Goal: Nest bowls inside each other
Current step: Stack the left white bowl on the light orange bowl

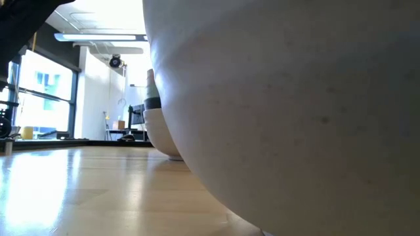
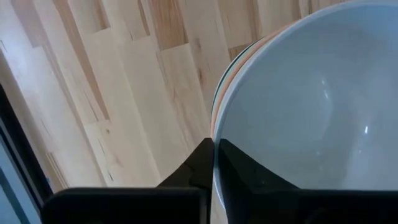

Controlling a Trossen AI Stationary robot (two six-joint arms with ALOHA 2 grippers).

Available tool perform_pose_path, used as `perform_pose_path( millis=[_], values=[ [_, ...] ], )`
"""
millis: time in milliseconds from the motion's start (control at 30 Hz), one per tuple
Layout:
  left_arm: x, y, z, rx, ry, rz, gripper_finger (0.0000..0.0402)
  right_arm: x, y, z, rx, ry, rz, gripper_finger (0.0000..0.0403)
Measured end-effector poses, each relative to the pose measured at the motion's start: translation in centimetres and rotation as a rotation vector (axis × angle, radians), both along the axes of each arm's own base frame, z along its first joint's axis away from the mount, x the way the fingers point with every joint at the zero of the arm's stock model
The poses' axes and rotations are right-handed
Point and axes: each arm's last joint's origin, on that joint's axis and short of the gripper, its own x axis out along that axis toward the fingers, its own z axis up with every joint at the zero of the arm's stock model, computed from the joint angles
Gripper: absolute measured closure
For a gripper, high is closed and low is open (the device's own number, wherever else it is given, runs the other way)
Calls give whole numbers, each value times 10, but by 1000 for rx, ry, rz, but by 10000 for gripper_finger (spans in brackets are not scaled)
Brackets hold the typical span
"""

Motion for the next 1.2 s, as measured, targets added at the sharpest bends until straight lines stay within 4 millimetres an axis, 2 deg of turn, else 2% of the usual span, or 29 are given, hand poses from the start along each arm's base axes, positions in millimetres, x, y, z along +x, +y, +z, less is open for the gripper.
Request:
perform_pose_path(
  millis=[1200],
  values=[
    [1,1,-1,-27,-18,6,398,0,0,0,18,-1,4,265]
  ],
)
